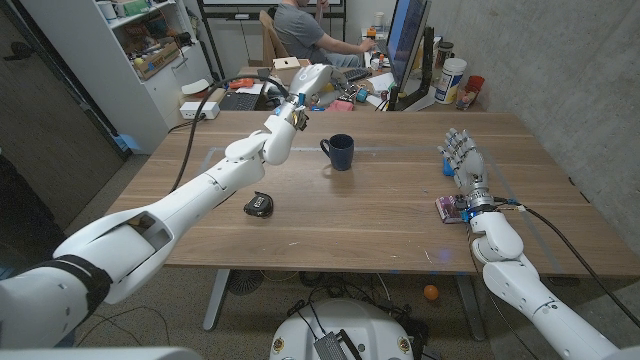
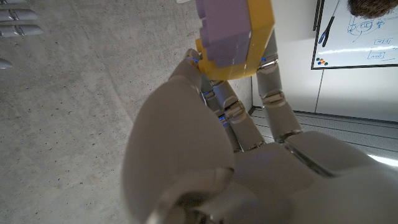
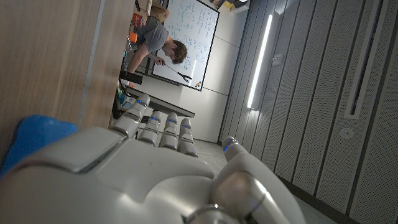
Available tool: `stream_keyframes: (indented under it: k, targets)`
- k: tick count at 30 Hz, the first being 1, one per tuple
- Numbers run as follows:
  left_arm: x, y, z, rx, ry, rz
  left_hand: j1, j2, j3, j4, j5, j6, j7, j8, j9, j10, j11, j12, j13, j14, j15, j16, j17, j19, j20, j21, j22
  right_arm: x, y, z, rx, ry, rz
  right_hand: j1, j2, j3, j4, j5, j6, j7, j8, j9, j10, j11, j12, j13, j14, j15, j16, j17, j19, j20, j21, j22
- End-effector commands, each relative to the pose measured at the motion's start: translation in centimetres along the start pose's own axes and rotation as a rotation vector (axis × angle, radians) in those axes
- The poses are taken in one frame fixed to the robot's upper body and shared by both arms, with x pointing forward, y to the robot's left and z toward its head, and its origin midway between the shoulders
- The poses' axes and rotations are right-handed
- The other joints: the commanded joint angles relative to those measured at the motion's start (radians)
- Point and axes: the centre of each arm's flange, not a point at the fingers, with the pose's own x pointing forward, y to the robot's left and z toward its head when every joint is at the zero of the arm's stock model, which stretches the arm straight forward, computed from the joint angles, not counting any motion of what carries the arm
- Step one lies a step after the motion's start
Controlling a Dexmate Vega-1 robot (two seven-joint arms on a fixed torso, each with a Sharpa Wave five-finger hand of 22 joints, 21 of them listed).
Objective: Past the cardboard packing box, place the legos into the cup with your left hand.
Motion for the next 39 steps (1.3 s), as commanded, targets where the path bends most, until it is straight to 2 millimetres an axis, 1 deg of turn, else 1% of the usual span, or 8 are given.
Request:
stream_keyframes:
  k: [1,10,18,25,39]
  targets:
    - [0.0,-1.8,-0.3,-0.005,0.007,-0.007,0.066,0.055,0.016,-0.013,0.005,0.012,0.003,0.0,0.003,0.008,0.003,-0.005,0.003,0.013,-0.057,-0.004,0.006,-0.075,-0.184,0.008,0.002,-0.1,0.0,0.2,-0.004,-0.006,-0.003,-0.005,-0.001,-0.008,0.0,0.007,0.01,0.004,0.003,0.004,0.008,-0.002,0.001,0.004,0.01,0.0,-0.001,0.003,0.0,-0.004,0.006,0.002]
    - [0.8,-3.2,-0.2,-0.001,0.015,-0.084,0.066,0.054,0.018,-0.013,0.005,0.014,0.001,-0.002,0.004,0.009,0.005,-0.008,0.004,0.013,-0.057,-0.008,0.008,-0.08,-0.184,0.013,0.001,-0.4,-0.1,0.2,-0.004,-0.011,-0.014,-0.005,-0.002,-0.009,0.001,0.008,0.013,0.004,0.003,0.004,0.009,-0.001,0.001,0.004,0.013,-0.001,0.0,0.003,0.0,-0.003,0.006,0.002]
    - [1.1,-4.4,0.2,0.003,0.005,-0.132,0.066,0.053,0.02,-0.013,0.005,0.012,0.002,-0.005,0.004,0.009,0.006,-0.011,0.005,0.014,-0.056,-0.01,0.01,-0.085,-0.185,0.017,-0.001,-0.5,-0.2,0.0,0.0,-0.012,-0.018,-0.006,-0.002,-0.01,0.001,0.008,0.013,0.004,0.003,0.004,0.011,0.0,0.001,0.004,0.014,-0.001,0.0,0.003,0.0,-0.002,0.006,0.002]
    - [0.7,-4.8,0.6,0.002,-0.009,-0.148,0.066,0.055,0.022,-0.013,0.005,0.017,0.003,-0.005,0.004,0.011,0.007,-0.012,0.007,0.016,-0.055,-0.01,0.013,-0.088,-0.186,0.02,-0.002,-0.4,-0.3,-0.2,0.004,-0.013,-0.02,-0.006,-0.003,-0.011,0.001,0.009,0.013,0.004,0.003,0.004,0.011,-0.001,0.001,0.004,0.015,0.0,0.0,0.003,0.001,-0.002,0.006,0.002]
    - [0.0,-5.6,0.4,0.0,-0.009,-0.178,0.064,0.054,0.025,-0.012,0.005,0.032,0.003,-0.005,0.004,0.011,0.008,-0.015,0.011,0.016,-0.055,-0.015,0.016,-0.093,-0.185,0.029,-0.003,-0.1,-0.1,-0.2,0.004,-0.015,-0.014,-0.007,-0.003,-0.013,0.002,0.01,0.013,0.003,0.002,0.004,0.014,-0.003,0.001,0.004,0.018,0.0,0.001,0.003,0.001,-0.002,0.006,0.002]
